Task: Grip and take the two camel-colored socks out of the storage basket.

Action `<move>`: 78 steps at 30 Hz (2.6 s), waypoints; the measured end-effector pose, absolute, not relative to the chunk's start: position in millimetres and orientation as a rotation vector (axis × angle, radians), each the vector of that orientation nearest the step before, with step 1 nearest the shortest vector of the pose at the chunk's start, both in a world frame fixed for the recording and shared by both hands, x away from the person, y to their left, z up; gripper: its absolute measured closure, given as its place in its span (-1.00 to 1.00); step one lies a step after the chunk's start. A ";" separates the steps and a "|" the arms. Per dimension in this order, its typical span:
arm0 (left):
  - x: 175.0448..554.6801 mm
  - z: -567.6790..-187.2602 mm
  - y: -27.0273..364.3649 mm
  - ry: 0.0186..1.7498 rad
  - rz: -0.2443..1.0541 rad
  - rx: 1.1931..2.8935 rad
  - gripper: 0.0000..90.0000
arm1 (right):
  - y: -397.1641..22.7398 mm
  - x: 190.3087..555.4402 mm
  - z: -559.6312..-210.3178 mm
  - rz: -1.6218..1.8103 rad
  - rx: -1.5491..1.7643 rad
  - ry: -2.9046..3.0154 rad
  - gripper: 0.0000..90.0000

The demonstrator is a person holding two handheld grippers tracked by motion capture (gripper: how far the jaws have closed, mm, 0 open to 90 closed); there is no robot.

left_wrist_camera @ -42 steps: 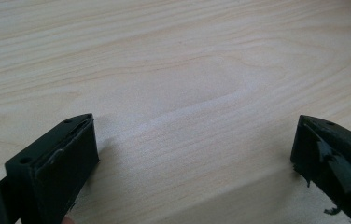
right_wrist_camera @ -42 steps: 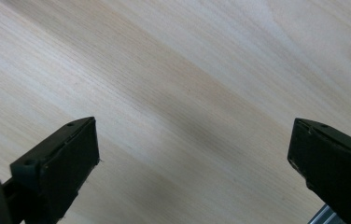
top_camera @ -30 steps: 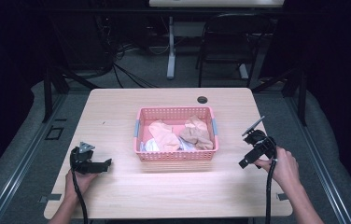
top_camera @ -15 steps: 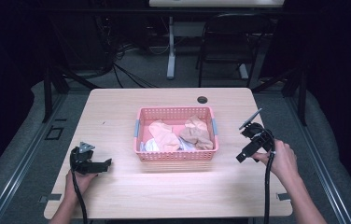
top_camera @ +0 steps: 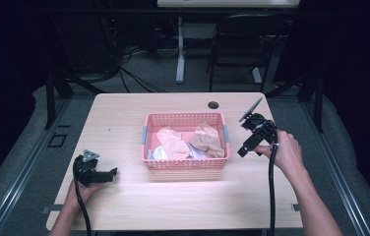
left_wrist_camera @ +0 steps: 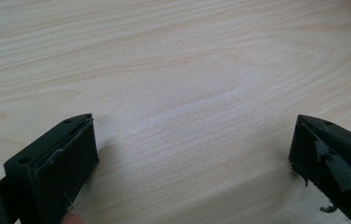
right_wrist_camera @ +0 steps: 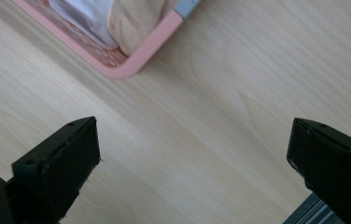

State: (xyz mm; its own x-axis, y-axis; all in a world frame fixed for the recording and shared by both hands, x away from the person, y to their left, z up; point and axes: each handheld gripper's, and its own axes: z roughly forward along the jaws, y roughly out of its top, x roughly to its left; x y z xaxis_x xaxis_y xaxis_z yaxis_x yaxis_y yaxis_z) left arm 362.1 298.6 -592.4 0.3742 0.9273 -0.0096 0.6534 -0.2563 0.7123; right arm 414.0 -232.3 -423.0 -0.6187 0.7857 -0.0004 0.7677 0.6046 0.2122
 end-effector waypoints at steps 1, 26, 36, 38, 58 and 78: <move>362.1 -592.4 298.6 1.358 0.557 2.005 -0.98 | -232.3 414.0 -423.0 0.293 1.325 2.729 -0.95; 362.1 -592.4 298.4 1.361 0.559 2.004 -0.99 | -136.6 462.3 -440.4 0.219 1.158 2.877 -0.95; 362.1 -592.4 298.4 1.361 0.559 2.005 -0.99 | -115.1 481.3 -474.6 0.120 1.145 2.946 -0.81; 362.1 -592.4 298.5 1.361 0.559 2.005 -0.99 | -114.2 483.7 -480.1 0.124 1.160 2.944 -0.73; 362.0 -592.4 298.4 1.361 0.559 2.004 -0.99 | -111.6 487.4 -502.8 -0.005 1.211 2.863 0.71; 362.0 -592.4 298.4 1.361 0.559 2.004 -0.99 | -122.8 483.8 -470.0 0.097 1.227 2.834 0.83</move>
State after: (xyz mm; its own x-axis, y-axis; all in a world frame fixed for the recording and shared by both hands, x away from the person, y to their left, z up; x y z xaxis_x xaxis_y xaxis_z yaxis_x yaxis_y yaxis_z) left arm 362.0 298.4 -592.4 0.3722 0.9281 -0.0089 0.6541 -0.2555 0.7120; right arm 483.8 -122.8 -470.0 -0.6835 0.7296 -0.0228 0.7263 0.6829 0.0785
